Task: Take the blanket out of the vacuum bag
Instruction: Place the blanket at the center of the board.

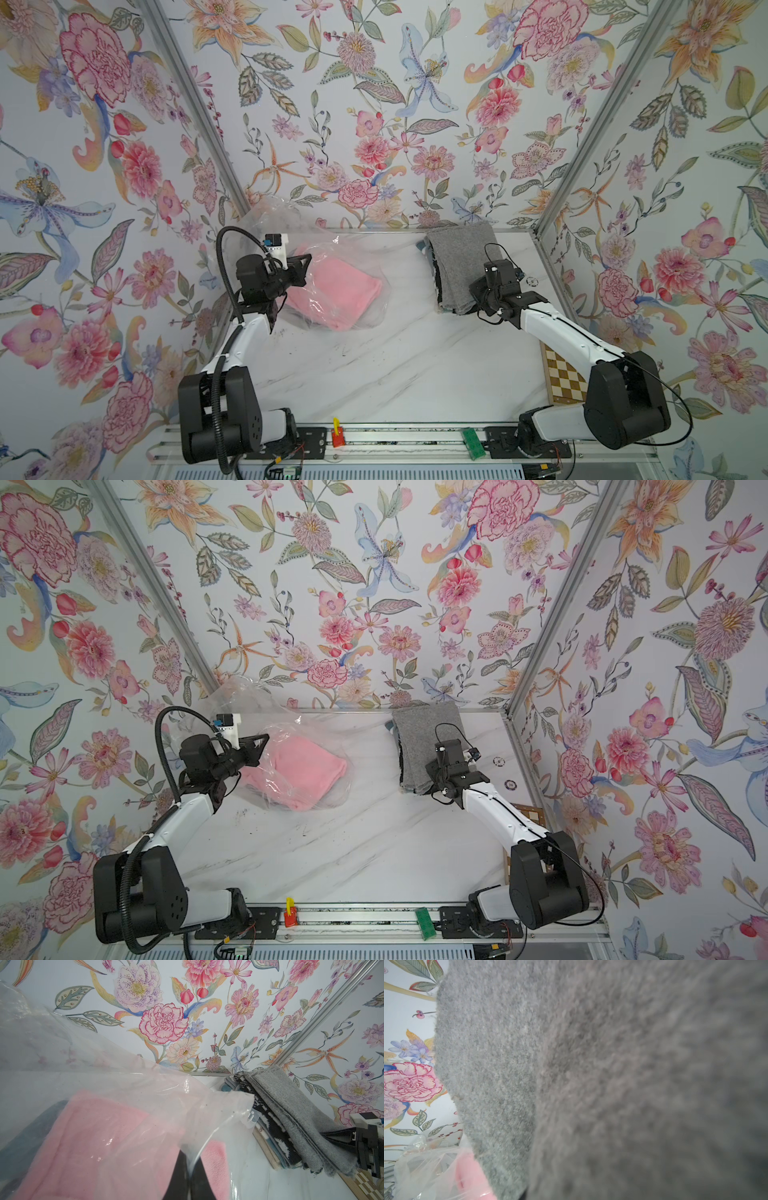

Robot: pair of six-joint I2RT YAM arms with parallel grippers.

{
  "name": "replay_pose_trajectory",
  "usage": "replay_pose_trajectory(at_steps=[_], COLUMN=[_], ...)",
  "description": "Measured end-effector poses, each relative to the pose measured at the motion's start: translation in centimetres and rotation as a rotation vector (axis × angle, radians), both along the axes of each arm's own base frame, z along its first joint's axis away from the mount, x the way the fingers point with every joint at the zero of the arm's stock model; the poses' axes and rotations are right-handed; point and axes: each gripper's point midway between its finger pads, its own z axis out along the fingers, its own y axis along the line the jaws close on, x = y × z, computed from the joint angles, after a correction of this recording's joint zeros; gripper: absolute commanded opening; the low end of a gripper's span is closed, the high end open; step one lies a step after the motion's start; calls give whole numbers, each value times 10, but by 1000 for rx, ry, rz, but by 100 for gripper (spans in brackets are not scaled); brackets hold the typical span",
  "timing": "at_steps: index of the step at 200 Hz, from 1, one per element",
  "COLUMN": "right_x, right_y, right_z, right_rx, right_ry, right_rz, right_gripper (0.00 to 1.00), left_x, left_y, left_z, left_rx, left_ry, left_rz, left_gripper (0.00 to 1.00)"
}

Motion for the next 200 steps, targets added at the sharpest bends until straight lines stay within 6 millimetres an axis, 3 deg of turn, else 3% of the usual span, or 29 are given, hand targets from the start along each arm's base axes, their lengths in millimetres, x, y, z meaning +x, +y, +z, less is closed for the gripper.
replay_pose_trajectory(at_steps=[36, 97, 123, 137, 147, 170, 185, 200], right_x=[-6, -38, -49, -55, -59, -57, -47, -31], right_y=[4, -4, -9, -7, -1, 22, 37, 48], right_z=[9, 8, 22, 31, 38, 63, 81, 86], right_rx=[-18, -43, -62, -105, -145, -269, -361, -489], right_ry=[-31, -40, -72, -93, -108, -157, -183, -169], right_rz=[58, 149, 178, 225, 275, 425, 507, 574], right_gripper=[42, 55, 57, 67, 71, 70, 65, 62], left_x=[0, 0, 0, 0, 0, 0, 0, 0], left_y=[0, 5, 5, 5, 5, 5, 5, 5], left_z=[-2, -5, -6, -6, -6, -6, -6, -6], left_rx=[3, 23, 23, 23, 23, 23, 23, 23], left_ry=[7, 17, 21, 21, 21, 20, 20, 21], left_rz=[0, 18, 18, 19, 19, 19, 18, 18], left_gripper=[2, 2, 2, 2, 2, 2, 2, 2])
